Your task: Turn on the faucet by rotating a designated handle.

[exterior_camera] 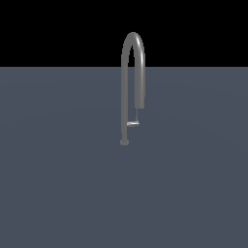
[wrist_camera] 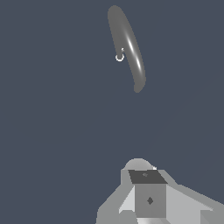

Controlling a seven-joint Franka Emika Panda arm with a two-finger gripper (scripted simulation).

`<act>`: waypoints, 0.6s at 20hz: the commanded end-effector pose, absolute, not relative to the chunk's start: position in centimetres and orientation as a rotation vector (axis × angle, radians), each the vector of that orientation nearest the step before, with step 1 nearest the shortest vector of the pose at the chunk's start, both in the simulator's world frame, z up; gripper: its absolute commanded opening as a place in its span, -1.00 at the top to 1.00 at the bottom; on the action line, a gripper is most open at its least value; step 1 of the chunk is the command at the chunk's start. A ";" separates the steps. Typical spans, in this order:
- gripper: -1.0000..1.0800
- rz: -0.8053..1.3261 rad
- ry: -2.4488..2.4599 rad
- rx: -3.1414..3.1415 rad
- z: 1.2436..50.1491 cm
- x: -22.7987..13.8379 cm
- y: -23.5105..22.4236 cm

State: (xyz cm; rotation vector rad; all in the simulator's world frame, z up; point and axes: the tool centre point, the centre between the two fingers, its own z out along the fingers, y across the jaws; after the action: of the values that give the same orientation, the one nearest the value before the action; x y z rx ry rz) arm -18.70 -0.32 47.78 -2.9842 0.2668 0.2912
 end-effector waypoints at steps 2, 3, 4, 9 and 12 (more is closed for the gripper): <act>1.00 0.364 0.324 -2.930 47.1 -16.7 -0.5; 1.00 0.384 0.339 -2.914 46.8 -16.2 -0.5; 1.00 0.405 0.355 -2.898 46.6 -15.6 -0.6; 1.00 0.505 0.432 -2.811 45.3 -12.9 -0.9; 1.00 0.564 0.477 -2.756 44.4 -11.3 -1.1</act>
State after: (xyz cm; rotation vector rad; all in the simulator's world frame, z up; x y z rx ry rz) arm -12.16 -1.00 44.88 -2.7842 0.4544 0.5344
